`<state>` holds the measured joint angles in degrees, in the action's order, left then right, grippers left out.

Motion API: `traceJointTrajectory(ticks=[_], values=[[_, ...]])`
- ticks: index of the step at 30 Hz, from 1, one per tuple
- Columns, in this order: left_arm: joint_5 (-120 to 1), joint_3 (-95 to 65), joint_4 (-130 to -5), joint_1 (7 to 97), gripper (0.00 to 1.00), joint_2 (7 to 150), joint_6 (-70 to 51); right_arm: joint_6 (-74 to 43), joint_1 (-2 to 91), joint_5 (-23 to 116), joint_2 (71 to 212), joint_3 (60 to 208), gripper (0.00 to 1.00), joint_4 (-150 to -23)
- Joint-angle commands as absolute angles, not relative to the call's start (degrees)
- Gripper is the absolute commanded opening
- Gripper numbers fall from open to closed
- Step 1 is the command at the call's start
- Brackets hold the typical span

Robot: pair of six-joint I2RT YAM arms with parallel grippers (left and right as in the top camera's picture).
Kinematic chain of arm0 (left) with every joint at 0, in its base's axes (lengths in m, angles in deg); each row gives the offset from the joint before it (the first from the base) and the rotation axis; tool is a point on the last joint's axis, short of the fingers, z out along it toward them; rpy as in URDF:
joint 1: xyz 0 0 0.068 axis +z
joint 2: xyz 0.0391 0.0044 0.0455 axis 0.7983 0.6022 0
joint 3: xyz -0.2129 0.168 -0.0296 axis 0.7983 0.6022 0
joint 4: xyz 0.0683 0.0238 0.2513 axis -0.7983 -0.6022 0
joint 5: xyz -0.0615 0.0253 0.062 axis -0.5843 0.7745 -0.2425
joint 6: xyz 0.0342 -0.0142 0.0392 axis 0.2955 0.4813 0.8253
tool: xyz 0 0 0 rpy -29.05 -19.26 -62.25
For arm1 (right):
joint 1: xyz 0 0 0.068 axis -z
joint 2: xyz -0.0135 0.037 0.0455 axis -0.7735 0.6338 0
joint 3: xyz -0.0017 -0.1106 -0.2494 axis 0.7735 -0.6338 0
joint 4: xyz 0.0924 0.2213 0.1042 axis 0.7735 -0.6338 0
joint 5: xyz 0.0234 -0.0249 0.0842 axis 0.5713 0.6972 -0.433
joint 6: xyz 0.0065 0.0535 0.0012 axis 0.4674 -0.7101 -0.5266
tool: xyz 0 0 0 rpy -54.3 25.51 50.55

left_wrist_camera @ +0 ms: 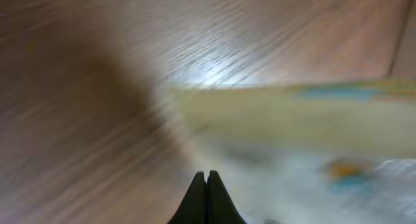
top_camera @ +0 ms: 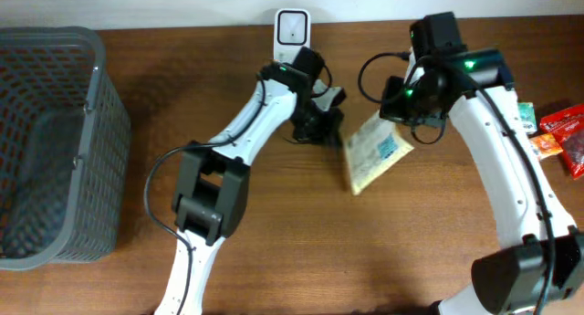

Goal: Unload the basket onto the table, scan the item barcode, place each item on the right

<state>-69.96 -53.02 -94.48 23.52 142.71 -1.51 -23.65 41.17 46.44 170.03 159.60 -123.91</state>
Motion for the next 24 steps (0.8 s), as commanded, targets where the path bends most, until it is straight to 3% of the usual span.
traceJointTrajectory(ticks=[1,11,16,18,19,20,21,23,24], values=[[-72.9,-53.0,-90.5,21.5,0.0,146.7,-6.4,-23.0,41.4,39.4,169.9,155.9,0.04,-120.2],[-72.4,-53.0,-79.2,21.3,0.03,151.3,-7.0,-22.9,40.1,24.5,169.9,155.2,0.04,-118.2],[-72.4,-53.0,-77.2,22.8,0.06,151.3,-7.0,-22.9,38.6,23.2,169.9,144.2,0.04,-112.7],[-70.4,-53.0,-77.0,24.3,0.12,151.3,-6.8,-22.9,38.6,19.7,169.9,140.3,0.04,-109.2],[-67.6,-53.0,-77.1,25.4,0.25,151.3,-6.8,-22.9,38.6,18.8,170.0,140.0,0.04,-109.2],[-66.8,-53.2,-77.1,26.6,0.42,151.3,-4.0,-22.9,38.4,18.1,169.9,140.0,0.09,-109.3],[-66.8,-53.7,-77.6,27.7,0.55,151.0,-0.7,-22.9,38.2,18.0,169.9,140.0,0.25,-109.5],[-64.4,-57.4,-82.2,31.2,0.7,150.1,2.6,-22.4,37.6,18.0,169.9,140.0,0.8,-109.7],[-61.4,-60.2,-85.6,32.5,0.73,149.6,2.8,-21.3,37.5,18.1,169.9,140.1,0.93,-109.3]])
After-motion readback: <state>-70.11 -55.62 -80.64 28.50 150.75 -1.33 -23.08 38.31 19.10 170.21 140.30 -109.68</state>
